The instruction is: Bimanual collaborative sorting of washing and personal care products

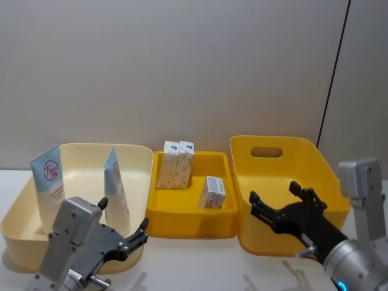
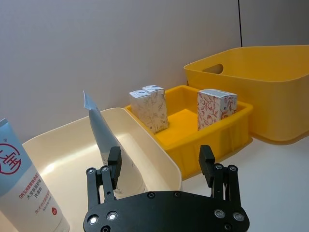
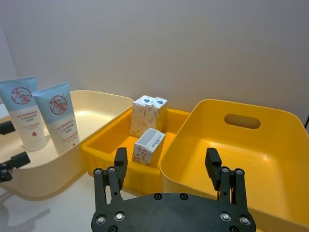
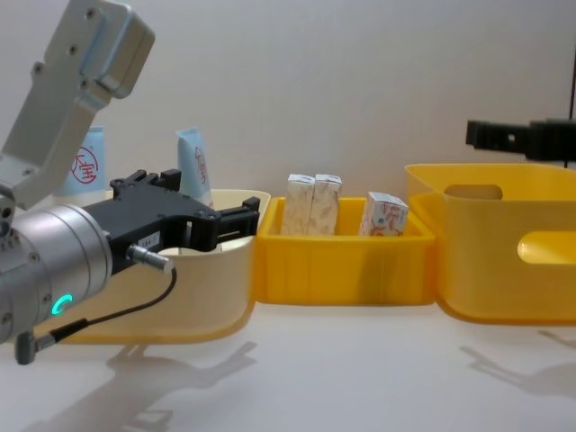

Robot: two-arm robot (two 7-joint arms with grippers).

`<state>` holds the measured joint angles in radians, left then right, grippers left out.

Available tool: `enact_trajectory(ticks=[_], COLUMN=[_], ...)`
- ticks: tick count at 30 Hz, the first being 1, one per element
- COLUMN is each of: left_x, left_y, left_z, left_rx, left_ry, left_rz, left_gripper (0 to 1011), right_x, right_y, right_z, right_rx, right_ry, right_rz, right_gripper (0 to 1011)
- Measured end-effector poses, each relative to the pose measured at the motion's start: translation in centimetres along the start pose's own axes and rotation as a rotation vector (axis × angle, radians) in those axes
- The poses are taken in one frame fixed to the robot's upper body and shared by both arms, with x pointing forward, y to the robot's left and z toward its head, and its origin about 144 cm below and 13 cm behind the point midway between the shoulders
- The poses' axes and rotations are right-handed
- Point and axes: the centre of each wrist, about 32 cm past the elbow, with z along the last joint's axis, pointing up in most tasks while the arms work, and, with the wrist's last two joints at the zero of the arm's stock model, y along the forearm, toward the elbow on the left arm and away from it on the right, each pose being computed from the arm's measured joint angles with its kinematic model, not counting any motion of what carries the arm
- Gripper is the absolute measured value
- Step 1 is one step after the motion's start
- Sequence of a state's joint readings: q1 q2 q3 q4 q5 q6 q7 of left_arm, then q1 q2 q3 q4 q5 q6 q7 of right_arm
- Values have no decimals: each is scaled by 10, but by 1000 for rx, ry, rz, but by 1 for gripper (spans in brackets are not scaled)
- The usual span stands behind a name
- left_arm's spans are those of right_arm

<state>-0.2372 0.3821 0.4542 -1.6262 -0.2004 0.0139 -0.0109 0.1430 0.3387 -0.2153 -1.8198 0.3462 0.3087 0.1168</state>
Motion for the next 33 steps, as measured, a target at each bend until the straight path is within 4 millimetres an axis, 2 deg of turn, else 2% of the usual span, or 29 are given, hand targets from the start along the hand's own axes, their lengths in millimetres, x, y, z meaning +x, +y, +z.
enact_trajectory(ticks=[12, 18, 33], left_x=[0, 0, 0], left_y=[0, 0, 0], left_z=[0, 0, 0], left_rx=[0, 0, 0], left_ry=[0, 0, 0], left_rz=[0, 0, 0], left_gripper=[999, 1000, 1000], right_x=[1, -8, -36], right_y=[10, 13, 16], right_z=[34, 49, 58], right_rx=[-61, -120, -221], right_ry=[78, 138, 221], right_rz=[86, 144, 111], right_gripper=[1001, 1001, 1001])
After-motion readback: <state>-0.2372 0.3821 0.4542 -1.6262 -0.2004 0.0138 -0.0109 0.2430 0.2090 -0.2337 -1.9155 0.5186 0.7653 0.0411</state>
